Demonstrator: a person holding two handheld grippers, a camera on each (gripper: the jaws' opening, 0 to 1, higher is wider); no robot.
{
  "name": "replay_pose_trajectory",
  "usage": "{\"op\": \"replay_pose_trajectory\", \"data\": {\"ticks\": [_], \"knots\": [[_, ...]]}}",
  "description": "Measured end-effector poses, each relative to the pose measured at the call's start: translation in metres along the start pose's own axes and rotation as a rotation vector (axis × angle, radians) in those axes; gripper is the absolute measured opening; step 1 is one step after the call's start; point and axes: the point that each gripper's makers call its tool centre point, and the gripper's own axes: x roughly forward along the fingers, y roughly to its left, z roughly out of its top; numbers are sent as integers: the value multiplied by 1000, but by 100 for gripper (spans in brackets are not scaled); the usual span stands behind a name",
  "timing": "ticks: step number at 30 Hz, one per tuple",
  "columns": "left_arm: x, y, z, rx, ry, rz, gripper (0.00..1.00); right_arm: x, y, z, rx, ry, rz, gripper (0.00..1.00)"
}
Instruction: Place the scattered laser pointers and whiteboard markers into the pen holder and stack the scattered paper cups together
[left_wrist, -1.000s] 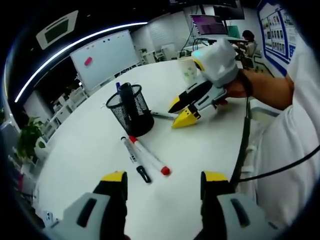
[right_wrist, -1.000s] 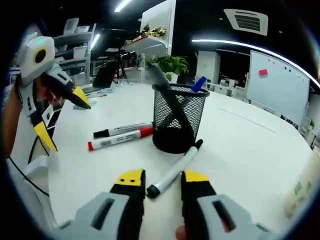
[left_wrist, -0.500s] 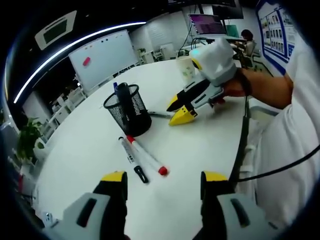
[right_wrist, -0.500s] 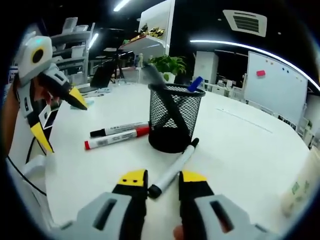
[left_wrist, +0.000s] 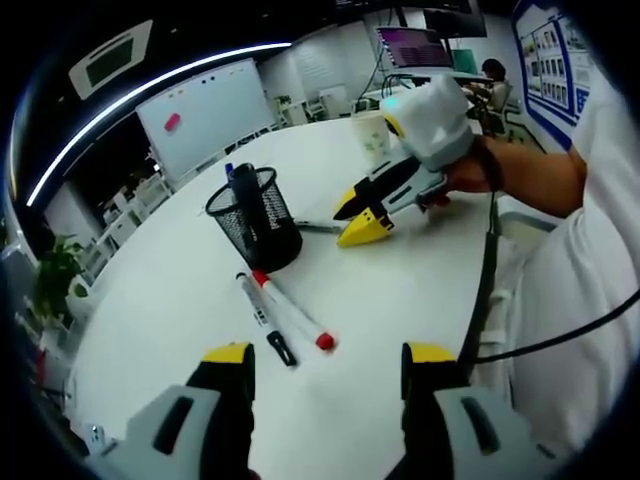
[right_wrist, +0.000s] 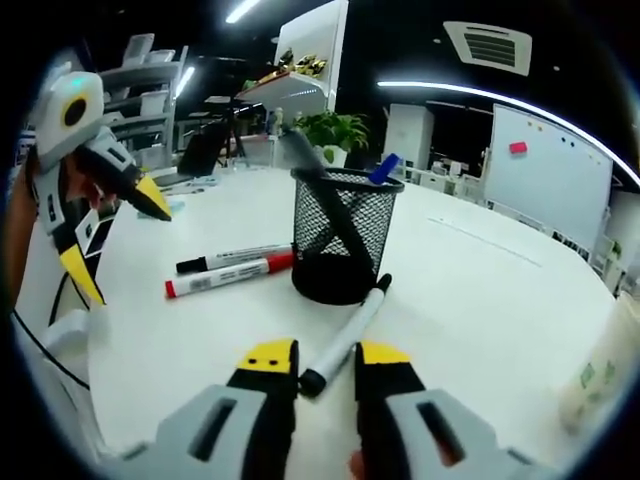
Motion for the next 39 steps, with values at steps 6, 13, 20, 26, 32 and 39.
{"op": "replay_pose_trajectory", "data": {"ticks": [6,13,20,26,32,39], "knots": [[0,0,0,0,0,2,59,-2,-4,4,6,-15,-14,21],[2,1,2,-10,-7,-3,59,-2,-7,4,-11,-14,-31,20],[0,4,1,-14,-3,4,59,-1,-7,3,-22,-9,-37,20],[0,3,1,-8,-2,2,59,-4,-11,8,-42,-28,-53,18],[1,-1,4,-12,-15,-17,59,-4,-14,8,-59,-28,-65,17],[1,-1,2,-16,-8,-12,59,-7,-24,9,-67,-41,-109,13]]}}
